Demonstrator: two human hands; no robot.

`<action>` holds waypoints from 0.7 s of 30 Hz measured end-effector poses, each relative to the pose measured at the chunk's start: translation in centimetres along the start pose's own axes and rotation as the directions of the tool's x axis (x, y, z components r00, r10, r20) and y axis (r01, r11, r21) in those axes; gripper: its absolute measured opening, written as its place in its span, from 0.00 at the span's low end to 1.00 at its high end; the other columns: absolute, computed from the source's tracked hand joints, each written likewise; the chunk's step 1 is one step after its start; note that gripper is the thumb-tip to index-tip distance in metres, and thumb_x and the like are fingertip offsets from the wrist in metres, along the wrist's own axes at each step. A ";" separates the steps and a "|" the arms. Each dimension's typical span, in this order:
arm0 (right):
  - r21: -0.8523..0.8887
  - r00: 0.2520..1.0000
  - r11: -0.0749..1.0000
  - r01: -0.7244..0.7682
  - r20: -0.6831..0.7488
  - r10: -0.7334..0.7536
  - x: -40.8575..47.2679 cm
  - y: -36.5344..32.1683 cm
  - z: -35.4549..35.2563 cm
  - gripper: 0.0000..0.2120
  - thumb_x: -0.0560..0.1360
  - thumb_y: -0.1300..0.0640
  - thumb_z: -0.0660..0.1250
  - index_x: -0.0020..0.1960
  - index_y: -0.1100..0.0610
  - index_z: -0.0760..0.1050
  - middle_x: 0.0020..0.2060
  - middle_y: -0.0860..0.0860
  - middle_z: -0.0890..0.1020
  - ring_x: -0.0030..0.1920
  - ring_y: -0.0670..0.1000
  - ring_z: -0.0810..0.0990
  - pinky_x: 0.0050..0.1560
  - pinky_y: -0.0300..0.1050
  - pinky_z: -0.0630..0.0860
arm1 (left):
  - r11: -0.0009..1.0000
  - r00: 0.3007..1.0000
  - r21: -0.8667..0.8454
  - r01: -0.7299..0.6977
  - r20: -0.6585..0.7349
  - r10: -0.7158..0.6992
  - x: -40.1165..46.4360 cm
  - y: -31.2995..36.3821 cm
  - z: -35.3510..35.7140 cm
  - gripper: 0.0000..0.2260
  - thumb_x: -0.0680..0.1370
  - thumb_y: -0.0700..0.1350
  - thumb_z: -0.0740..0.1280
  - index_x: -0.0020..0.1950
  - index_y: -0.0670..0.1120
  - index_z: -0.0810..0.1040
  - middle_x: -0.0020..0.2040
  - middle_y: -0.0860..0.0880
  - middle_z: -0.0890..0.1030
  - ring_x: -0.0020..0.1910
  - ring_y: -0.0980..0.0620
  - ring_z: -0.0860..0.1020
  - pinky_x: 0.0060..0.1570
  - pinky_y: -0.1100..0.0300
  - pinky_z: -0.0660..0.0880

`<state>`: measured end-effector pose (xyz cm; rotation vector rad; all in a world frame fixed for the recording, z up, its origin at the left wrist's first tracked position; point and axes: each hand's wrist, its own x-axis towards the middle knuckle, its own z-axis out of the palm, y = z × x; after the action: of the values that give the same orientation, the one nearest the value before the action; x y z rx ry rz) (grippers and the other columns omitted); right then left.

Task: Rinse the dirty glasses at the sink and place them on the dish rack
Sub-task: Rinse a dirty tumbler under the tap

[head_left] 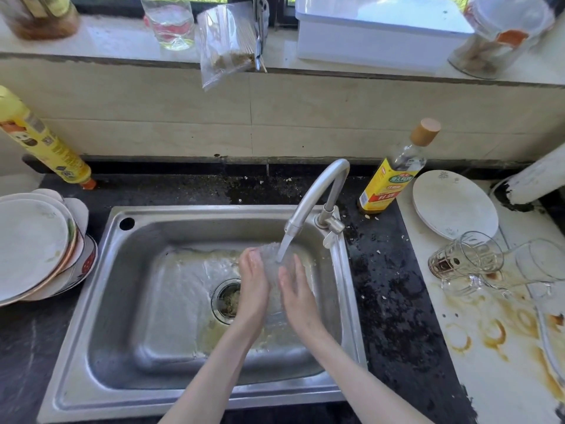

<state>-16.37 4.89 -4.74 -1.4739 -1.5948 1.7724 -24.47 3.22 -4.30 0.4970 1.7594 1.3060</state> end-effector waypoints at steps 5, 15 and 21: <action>0.351 0.973 0.915 -0.201 0.183 0.143 1.7 0.3 -1.4 0.21 0.80 0.39 0.47 0.62 0.42 0.74 0.67 0.45 0.73 0.68 0.46 0.69 0.70 0.54 0.64 | 0.951 0.959 0.177 -0.255 0.171 0.225 -1.2 -1.3 0.2 0.26 0.79 0.53 0.56 0.75 0.56 0.51 0.76 0.59 0.47 0.70 0.69 0.47 0.65 0.75 0.48; 0.374 0.971 0.922 -0.098 0.237 0.006 1.1 0.4 -1.8 0.26 0.77 0.35 0.52 0.67 0.48 0.72 0.64 0.48 0.76 0.66 0.48 0.73 0.68 0.54 0.67 | 0.957 0.967 0.142 -0.252 -0.009 0.256 0.4 -0.7 0.2 0.14 0.79 0.55 0.47 0.62 0.61 0.64 0.63 0.56 0.65 0.67 0.60 0.61 0.65 0.65 0.57; 0.289 0.967 0.940 -0.184 0.225 0.120 0.9 -0.1 -1.8 0.23 0.76 0.34 0.48 0.60 0.41 0.75 0.61 0.43 0.78 0.62 0.44 0.75 0.70 0.52 0.66 | 0.984 0.990 0.115 -0.136 -0.031 0.140 1.1 1.1 -0.8 0.16 0.83 0.48 0.48 0.57 0.45 0.73 0.57 0.55 0.73 0.58 0.55 0.72 0.59 0.61 0.65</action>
<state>-15.30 6.55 -4.79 -1.3324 -1.2405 2.2070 -25.89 3.94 -3.70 0.6714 1.8663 1.3243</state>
